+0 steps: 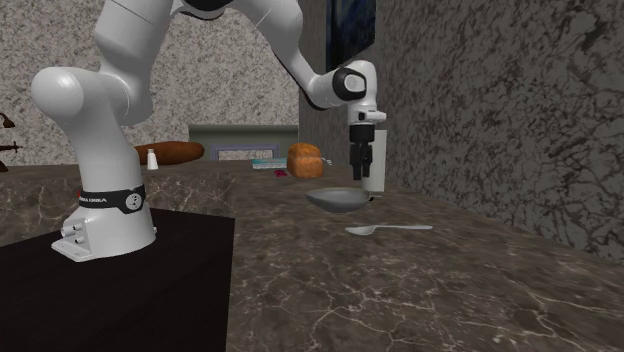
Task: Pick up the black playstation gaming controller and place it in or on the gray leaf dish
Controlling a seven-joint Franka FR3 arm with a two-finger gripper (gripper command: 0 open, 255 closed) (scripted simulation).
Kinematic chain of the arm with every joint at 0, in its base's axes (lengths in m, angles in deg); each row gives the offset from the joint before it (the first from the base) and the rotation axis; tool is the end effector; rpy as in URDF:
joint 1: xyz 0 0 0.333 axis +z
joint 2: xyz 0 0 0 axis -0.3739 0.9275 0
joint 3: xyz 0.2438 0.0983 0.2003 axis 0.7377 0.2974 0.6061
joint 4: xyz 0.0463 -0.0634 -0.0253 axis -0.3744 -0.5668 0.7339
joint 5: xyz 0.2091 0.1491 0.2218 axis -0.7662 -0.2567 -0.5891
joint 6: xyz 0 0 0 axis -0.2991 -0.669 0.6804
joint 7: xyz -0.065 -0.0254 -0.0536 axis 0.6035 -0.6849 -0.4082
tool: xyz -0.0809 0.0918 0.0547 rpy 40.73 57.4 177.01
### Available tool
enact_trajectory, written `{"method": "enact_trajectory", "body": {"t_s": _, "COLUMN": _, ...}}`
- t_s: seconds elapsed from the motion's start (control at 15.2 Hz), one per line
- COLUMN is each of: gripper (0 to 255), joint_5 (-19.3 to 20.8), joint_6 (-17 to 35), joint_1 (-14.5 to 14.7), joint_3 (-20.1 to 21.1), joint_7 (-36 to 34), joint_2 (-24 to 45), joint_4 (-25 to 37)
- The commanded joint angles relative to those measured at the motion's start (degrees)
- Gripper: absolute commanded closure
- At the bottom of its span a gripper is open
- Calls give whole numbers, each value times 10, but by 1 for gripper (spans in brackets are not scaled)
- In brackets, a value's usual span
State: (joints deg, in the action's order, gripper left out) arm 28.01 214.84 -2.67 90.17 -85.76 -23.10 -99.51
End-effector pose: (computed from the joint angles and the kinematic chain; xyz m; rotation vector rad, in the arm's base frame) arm 0.4827 0.3811 0.3000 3.0621 -0.2151 0.0711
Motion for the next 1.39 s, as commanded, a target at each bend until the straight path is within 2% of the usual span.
{"method": "enact_trajectory", "body": {"t_s": 0.0, "gripper": 0, "joint_5": 5, "joint_6": 9, "joint_1": 3, "joint_3": -3, "joint_7": -4, "joint_2": 10, "joint_4": 1}}
{"method": "enact_trajectory", "body": {"t_s": 0.26, "gripper": 0, "joint_5": 17, "joint_6": 33, "joint_1": 6, "joint_3": -12, "joint_7": -12, "joint_2": 32, "joint_4": -3}}
{"method": "enact_trajectory", "body": {"t_s": 0.79, "gripper": 0, "joint_5": 17, "joint_6": 33, "joint_1": 6, "joint_3": -12, "joint_7": -12, "joint_2": 32, "joint_4": -3}}
{"method": "enact_trajectory", "body": {"t_s": 0.86, "gripper": 255, "joint_5": 17, "joint_6": 33, "joint_1": 6, "joint_3": -12, "joint_7": -12, "joint_2": 32, "joint_4": -3}}
{"method": "enact_trajectory", "body": {"t_s": 1.32, "gripper": 255, "joint_5": 18, "joint_6": 33, "joint_1": 7, "joint_3": -12, "joint_7": -12, "joint_2": 33, "joint_4": -1}}
